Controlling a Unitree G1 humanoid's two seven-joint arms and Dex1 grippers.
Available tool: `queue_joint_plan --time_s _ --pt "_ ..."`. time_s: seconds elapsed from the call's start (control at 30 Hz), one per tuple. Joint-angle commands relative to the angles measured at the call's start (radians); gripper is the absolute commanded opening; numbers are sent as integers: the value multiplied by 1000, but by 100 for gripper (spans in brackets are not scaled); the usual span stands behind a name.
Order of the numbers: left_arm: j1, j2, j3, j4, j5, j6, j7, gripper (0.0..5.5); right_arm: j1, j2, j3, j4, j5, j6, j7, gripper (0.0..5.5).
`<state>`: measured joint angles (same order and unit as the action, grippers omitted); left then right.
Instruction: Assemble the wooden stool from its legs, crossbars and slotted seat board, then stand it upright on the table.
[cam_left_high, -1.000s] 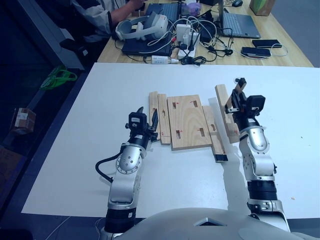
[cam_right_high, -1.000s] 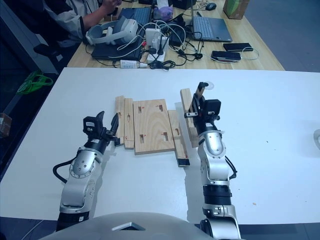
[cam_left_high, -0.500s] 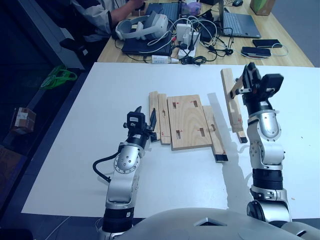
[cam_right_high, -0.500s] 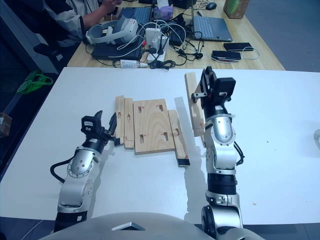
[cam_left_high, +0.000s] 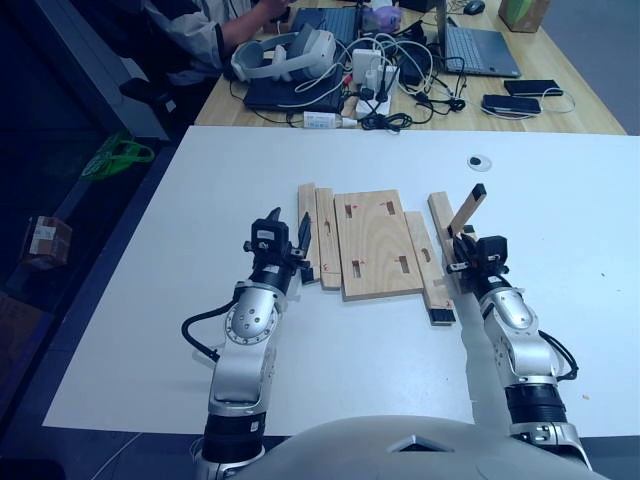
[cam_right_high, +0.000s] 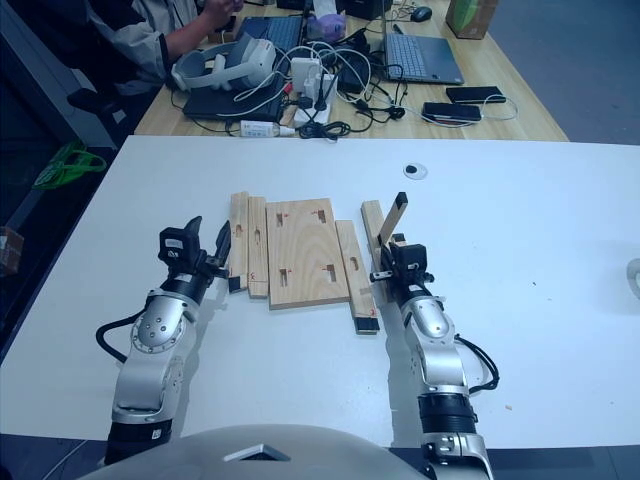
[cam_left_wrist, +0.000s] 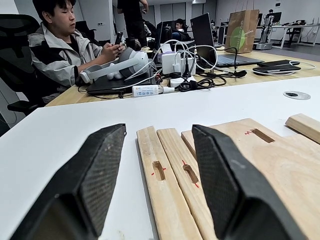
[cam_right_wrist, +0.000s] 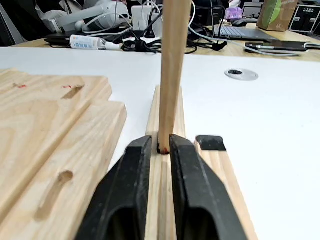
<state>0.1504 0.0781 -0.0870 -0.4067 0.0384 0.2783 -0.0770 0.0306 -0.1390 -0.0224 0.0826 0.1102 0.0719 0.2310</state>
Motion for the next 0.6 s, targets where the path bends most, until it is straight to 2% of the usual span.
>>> queue_joint_plan --time_s 0.03,0.23,0.33,0.43,0.6 --pt "4 -2 -9 -4 12 10 7 246 5 -19 1 -79 37 34 49 57" --pt "15 -9 -14 -6 19 4 17 246 46 -47 6 -251 100 108 111 57" --pt "16 -8 -14 -4 18 0 19 246 19 -35 3 -433 157 133 110 57" --pt "19 -11 -16 -2 22 -5 26 246 -141 3 -25 -497 199 211 27 57" --pt "10 -14 -21 6 26 -9 31 246 -355 10 -70 -385 170 237 -75 57"
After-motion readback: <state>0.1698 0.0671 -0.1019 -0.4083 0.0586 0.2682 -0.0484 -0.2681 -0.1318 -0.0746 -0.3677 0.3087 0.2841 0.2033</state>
